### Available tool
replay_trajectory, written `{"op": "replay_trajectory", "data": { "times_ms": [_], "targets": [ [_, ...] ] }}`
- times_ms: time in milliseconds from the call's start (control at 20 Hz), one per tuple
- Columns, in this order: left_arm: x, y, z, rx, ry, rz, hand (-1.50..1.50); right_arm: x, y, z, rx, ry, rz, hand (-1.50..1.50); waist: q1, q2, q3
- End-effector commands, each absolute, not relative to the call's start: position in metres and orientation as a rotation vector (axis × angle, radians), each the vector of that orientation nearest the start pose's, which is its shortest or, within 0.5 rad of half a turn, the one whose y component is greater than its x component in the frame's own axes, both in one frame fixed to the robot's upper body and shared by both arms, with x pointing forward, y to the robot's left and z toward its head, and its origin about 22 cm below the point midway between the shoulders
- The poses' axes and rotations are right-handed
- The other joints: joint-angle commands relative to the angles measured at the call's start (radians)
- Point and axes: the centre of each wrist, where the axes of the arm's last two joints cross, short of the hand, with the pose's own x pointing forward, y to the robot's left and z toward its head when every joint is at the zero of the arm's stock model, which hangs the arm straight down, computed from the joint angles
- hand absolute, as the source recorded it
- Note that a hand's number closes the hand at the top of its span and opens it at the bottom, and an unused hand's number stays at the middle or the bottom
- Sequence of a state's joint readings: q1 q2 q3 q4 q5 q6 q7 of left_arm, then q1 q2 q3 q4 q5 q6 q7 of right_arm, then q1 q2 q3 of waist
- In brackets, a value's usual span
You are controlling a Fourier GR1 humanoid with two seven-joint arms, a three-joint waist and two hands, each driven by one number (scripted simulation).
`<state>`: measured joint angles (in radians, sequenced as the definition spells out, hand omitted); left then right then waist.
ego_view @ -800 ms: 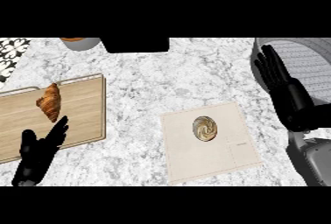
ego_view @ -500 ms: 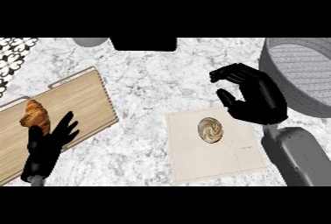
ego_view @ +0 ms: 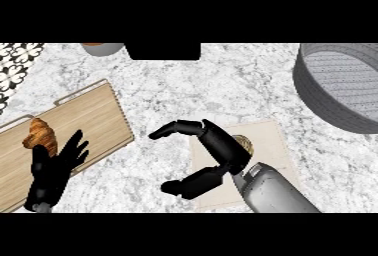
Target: Pick the cupcake from the placemat and place it in the basket
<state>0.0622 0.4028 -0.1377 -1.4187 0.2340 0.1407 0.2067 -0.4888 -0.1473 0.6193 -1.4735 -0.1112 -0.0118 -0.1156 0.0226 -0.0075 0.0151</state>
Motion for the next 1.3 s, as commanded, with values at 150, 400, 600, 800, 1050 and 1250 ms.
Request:
{"op": "replay_trajectory", "data": {
  "times_ms": [150, 400, 600, 800, 1050, 1250],
  "targets": [
    [0.196, 0.304, -0.048, 0.148, -0.986, -0.019, 0.0, 0.308, -0.104, 0.116, -0.188, -1.891, 1.086, -1.5, -0.051, -0.016, -0.022],
    [0.19, 0.302, -0.05, 0.174, -1.002, -0.008, 0.0, 0.313, -0.126, 0.193, -0.441, -1.795, 1.298, -1.5, -0.055, -0.011, -0.019],
    [0.194, 0.312, -0.039, 0.175, -1.007, -0.007, 0.0, 0.313, -0.152, 0.259, -0.518, -1.676, 1.432, -1.5, -0.047, -0.006, -0.018],
    [0.193, 0.311, -0.048, 0.178, -0.995, 0.002, 0.0, 0.307, -0.163, 0.281, -0.476, -1.495, 1.601, -1.5, -0.05, -0.002, -0.019],
    [0.196, 0.305, -0.044, 0.171, -1.019, -0.009, 0.0, 0.302, -0.176, 0.311, -0.489, -1.307, 1.736, -1.5, -0.041, 0.002, -0.018],
    [0.196, 0.298, -0.044, 0.161, -1.018, -0.02, 0.0, 0.294, -0.178, 0.314, -0.503, -1.246, 1.754, -1.5, -0.036, 0.002, -0.017]
  ]
}}
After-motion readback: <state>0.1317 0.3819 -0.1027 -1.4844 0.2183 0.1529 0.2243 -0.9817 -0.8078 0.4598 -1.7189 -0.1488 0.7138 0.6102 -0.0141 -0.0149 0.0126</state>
